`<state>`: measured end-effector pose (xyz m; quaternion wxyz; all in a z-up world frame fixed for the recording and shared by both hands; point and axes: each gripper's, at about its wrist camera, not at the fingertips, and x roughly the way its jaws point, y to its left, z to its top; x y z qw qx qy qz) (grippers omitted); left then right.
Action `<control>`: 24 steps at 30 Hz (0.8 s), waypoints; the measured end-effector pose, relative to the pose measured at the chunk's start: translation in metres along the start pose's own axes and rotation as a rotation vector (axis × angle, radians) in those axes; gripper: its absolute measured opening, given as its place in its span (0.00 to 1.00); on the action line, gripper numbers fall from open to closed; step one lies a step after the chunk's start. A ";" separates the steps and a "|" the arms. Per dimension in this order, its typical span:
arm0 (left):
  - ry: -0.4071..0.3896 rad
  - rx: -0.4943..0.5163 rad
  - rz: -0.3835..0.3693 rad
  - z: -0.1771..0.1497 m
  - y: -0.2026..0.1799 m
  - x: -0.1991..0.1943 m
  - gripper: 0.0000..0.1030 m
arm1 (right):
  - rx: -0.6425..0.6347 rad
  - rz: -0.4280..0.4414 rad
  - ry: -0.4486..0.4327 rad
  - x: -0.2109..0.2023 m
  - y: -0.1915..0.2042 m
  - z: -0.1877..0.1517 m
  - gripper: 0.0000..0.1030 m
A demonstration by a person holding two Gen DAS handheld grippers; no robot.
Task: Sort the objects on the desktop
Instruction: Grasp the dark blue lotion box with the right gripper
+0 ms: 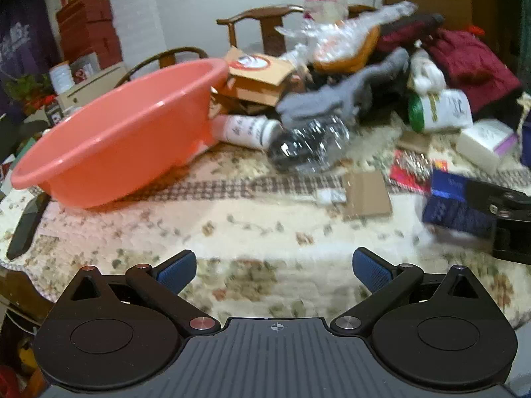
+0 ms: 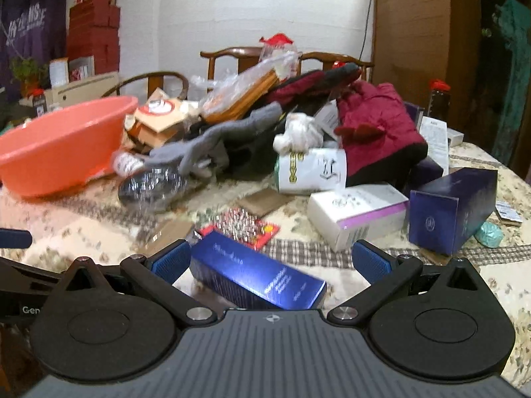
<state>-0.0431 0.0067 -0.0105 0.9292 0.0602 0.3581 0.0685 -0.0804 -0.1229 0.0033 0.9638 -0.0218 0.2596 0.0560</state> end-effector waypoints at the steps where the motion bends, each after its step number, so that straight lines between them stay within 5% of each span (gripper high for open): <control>1: 0.001 0.007 -0.003 -0.002 -0.001 0.000 1.00 | -0.018 0.001 0.000 0.001 0.001 -0.002 1.00; 11: 0.004 0.014 0.025 0.001 0.001 0.006 1.00 | -0.191 0.037 0.024 0.022 -0.011 0.000 1.00; 17: 0.027 0.004 0.038 0.008 0.004 0.018 1.00 | -0.250 0.188 0.187 0.044 -0.008 -0.007 1.00; 24: 0.024 0.007 0.040 0.017 0.003 0.024 1.00 | -0.172 0.253 0.209 0.053 -0.020 -0.005 0.99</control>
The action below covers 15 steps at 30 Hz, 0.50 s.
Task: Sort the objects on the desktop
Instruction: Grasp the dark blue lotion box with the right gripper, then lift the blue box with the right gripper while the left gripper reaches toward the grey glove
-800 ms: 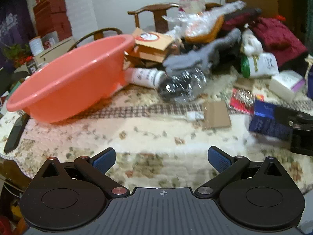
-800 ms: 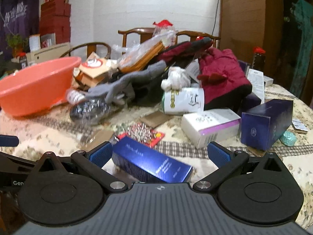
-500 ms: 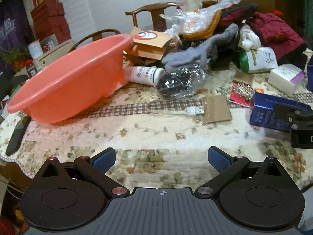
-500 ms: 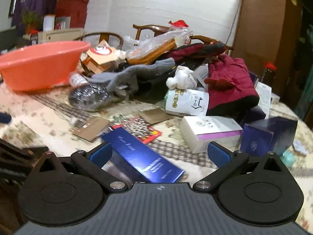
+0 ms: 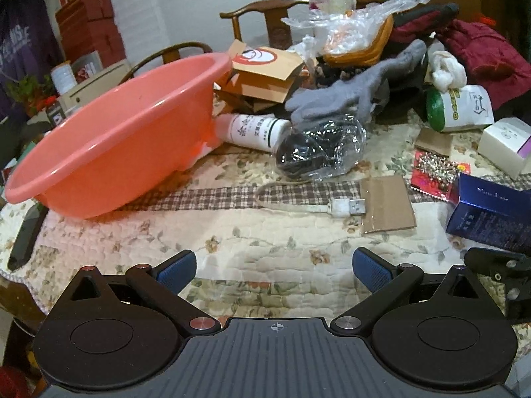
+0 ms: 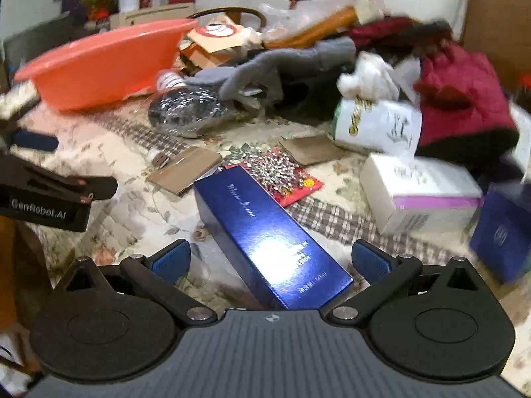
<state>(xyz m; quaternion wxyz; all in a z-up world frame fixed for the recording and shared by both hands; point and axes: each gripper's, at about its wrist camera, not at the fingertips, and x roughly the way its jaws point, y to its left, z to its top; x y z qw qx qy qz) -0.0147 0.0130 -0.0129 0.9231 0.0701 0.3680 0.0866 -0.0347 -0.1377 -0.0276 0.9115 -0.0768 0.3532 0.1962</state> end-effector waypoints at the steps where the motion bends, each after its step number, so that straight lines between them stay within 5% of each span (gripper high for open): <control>1: 0.001 0.001 0.002 0.000 -0.001 0.001 1.00 | 0.037 0.015 -0.004 0.000 -0.005 -0.001 0.95; 6: 0.011 0.000 0.000 0.002 -0.003 0.005 1.00 | 0.065 -0.047 -0.073 -0.004 -0.005 -0.006 0.79; 10: 0.006 0.015 -0.003 0.001 -0.005 0.004 1.00 | 0.066 -0.024 -0.101 -0.011 0.001 -0.007 0.40; 15: -0.015 0.004 0.009 0.006 0.003 0.006 1.00 | 0.107 -0.039 -0.150 -0.013 0.001 0.000 0.39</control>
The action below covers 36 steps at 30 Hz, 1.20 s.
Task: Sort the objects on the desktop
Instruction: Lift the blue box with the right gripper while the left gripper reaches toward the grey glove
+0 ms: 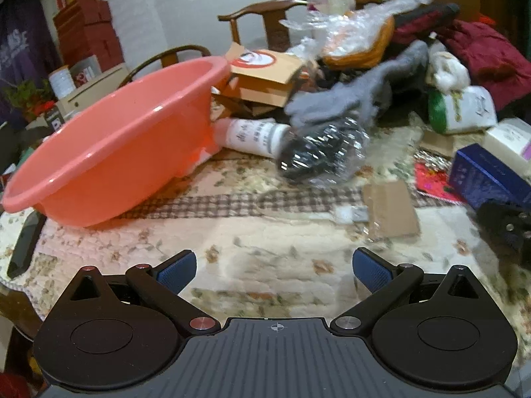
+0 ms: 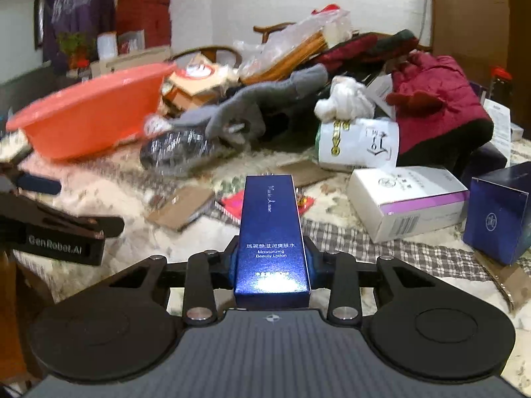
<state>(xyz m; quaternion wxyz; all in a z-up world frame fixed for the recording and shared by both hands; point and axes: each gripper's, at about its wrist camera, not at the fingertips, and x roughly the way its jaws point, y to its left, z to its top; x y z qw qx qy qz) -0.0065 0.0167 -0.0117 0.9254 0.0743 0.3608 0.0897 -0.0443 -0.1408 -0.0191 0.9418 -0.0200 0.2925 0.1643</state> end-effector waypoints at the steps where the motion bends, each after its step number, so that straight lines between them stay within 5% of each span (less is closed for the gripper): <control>1: -0.008 -0.003 0.009 0.003 0.001 0.001 1.00 | 0.019 0.003 -0.007 0.001 -0.002 0.002 0.39; 10: -0.053 -0.010 0.041 0.027 0.009 0.020 1.00 | 0.040 -0.033 -0.116 0.003 0.001 0.016 0.39; 16: -0.060 -0.047 -0.087 0.039 0.004 0.025 1.00 | 0.054 -0.047 -0.174 -0.008 -0.009 0.021 0.39; 27: -0.178 0.168 -0.115 0.093 -0.047 0.036 1.00 | 0.047 -0.081 -0.199 -0.010 -0.016 0.021 0.39; 33: -0.207 0.121 -0.195 0.106 -0.040 0.033 1.00 | 0.047 -0.090 -0.205 -0.011 -0.026 0.024 0.40; 35: -0.198 0.098 -0.225 0.103 -0.034 0.032 1.00 | 0.071 -0.055 -0.171 -0.010 -0.033 0.022 0.51; 36: -0.192 0.101 -0.227 0.100 -0.035 0.032 1.00 | 0.090 -0.036 -0.160 -0.010 -0.036 0.020 0.68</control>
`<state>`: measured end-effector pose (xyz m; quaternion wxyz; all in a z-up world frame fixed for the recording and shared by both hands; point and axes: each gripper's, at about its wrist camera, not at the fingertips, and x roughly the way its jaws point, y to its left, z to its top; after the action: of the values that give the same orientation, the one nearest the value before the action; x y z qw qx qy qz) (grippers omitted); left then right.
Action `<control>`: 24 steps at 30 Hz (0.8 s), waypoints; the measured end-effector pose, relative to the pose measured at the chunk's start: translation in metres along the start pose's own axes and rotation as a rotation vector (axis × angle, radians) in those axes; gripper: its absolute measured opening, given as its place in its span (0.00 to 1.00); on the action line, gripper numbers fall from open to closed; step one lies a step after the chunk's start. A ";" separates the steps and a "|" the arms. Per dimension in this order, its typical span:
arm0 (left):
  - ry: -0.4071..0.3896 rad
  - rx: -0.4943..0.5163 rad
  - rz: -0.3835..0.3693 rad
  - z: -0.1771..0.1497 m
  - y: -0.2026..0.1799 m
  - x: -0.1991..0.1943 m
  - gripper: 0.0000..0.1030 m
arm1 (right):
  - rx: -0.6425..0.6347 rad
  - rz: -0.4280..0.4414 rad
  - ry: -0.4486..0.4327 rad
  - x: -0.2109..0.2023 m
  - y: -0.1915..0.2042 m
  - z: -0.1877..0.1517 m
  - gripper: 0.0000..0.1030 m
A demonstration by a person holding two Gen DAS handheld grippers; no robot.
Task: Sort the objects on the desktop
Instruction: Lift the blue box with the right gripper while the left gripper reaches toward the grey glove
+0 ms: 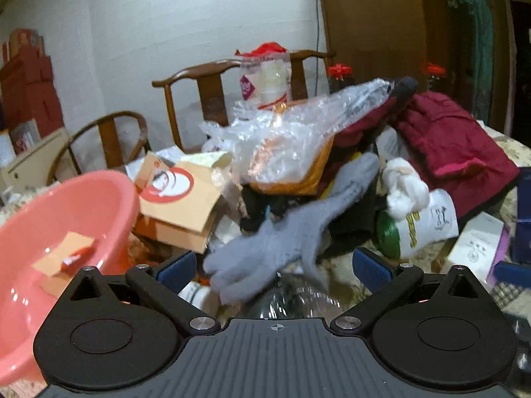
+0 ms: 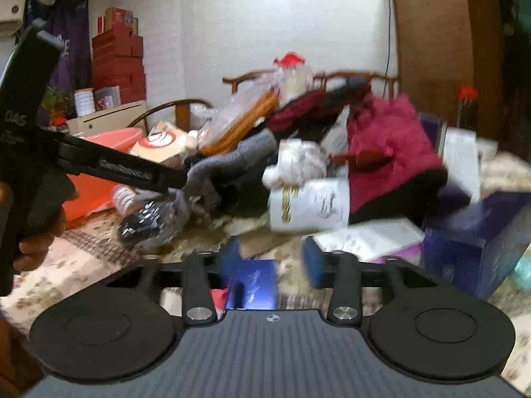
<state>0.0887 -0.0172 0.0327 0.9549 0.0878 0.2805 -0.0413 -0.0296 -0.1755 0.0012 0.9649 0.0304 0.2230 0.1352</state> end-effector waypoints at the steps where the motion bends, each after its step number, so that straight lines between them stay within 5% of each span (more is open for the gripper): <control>1: 0.001 0.005 -0.002 -0.003 -0.001 -0.001 1.00 | 0.021 0.011 0.004 -0.001 -0.005 -0.003 0.76; 9: 0.053 0.079 -0.141 -0.031 -0.044 -0.012 1.00 | -0.023 -0.082 0.053 -0.016 -0.009 -0.017 0.82; 14: 0.014 0.140 -0.050 -0.040 -0.060 -0.023 1.00 | -0.043 -0.032 0.122 -0.014 0.005 -0.018 0.86; 18: 0.030 0.081 -0.021 -0.044 -0.033 -0.027 1.00 | -0.061 -0.070 0.149 0.008 0.019 -0.022 0.86; 21: 0.032 0.028 0.022 -0.044 -0.009 -0.029 1.00 | -0.030 -0.013 0.186 0.024 0.023 -0.027 0.87; 24: 0.026 -0.012 0.051 -0.044 0.010 -0.030 1.00 | -0.077 -0.081 0.143 0.028 0.031 -0.031 0.70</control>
<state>0.0415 0.0023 0.0143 0.9524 0.0898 0.2909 -0.0142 -0.0266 -0.1377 -0.0352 0.9517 -0.0254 0.2870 0.1064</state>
